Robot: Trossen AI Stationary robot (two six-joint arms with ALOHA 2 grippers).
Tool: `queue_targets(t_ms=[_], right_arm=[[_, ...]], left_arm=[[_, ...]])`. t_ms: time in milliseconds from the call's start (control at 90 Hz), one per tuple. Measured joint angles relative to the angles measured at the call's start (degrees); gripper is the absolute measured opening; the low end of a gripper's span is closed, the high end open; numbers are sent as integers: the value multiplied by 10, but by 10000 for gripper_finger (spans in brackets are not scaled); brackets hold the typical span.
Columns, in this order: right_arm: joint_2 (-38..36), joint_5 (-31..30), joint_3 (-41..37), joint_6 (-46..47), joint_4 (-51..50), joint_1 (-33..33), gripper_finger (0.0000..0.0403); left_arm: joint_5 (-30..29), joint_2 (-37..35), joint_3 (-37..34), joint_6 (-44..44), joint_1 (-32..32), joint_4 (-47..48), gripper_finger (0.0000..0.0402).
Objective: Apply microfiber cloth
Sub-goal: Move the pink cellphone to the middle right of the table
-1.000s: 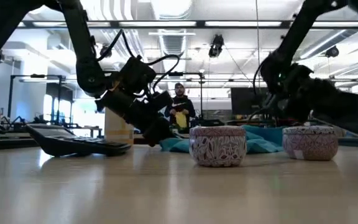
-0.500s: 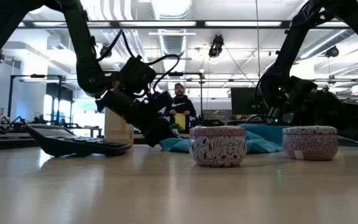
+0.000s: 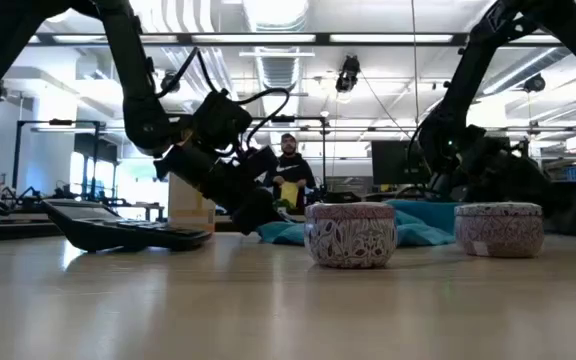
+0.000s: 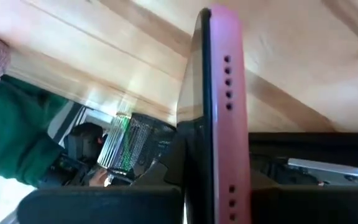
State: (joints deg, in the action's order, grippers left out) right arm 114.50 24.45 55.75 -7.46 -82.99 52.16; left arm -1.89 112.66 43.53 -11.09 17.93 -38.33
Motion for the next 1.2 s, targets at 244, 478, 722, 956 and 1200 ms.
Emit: queue_targets(t_ms=[244, 478, 722, 956, 1200], right_arm=[[0, -1, 0, 0, 3, 0, 9], [0, -5, 0, -1, 24, 0, 41], [0, -5, 0, 0, 47, 0, 65], [0, -9, 0, 23, 57, 0, 81], [-10, -90, 0, 52, 62, 0, 117]], left_arm=[[0, 0, 0, 0, 0, 2, 0], [0, 0, 0, 0, 0, 2, 0], [0, 0, 0, 0, 0, 2, 0], [0, 0, 0, 0, 0, 3, 0], [0, 0, 0, 1, 0, 3, 0]])
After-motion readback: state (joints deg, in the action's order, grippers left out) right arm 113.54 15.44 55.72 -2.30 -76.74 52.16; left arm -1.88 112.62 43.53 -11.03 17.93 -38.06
